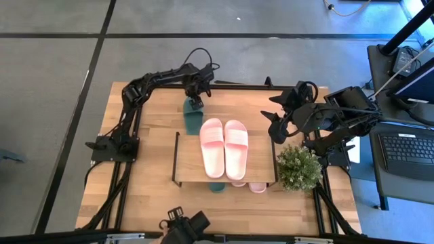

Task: Pick and place slides into the shelf
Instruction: Put the green slipper under the shelf

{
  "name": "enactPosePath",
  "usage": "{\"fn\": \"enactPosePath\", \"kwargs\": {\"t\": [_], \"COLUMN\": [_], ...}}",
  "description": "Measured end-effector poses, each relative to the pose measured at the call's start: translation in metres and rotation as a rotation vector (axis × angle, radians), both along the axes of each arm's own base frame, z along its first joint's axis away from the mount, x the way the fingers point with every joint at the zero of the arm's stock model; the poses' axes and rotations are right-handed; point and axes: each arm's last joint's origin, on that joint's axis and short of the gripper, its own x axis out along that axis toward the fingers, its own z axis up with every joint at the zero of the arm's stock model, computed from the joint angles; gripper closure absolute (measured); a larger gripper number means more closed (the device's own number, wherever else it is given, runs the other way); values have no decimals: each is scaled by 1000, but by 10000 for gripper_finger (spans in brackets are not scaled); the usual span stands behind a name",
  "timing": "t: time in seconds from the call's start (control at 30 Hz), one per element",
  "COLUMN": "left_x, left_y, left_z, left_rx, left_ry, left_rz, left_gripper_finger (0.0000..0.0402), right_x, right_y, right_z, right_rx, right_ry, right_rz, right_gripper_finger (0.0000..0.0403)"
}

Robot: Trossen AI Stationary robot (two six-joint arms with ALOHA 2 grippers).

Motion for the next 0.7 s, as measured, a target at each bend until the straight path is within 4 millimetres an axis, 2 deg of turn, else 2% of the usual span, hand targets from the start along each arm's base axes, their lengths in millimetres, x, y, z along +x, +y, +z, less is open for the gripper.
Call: {"fn": "enactPosePath", "kwargs": {"t": [0.27, 0.57, 0.7], "left_x": [-2, -5, -5], "left_y": [-3, 4, 3], "left_z": [-7, -6, -7], "left_rx": [-15, 56, -44], "left_ry": [18, 51, -27], "left_rz": [-6, 10, 13], "left_gripper_finger": [177, 177, 177], "right_x": [0, 0, 0], "right_y": [0, 0, 0], "right_z": [0, 0, 0], "right_rx": [0, 1, 2], "right_ry": [0, -1, -2], "right_rz": [0, -2, -3], "right_gripper_finger": [153, 153, 153]}}
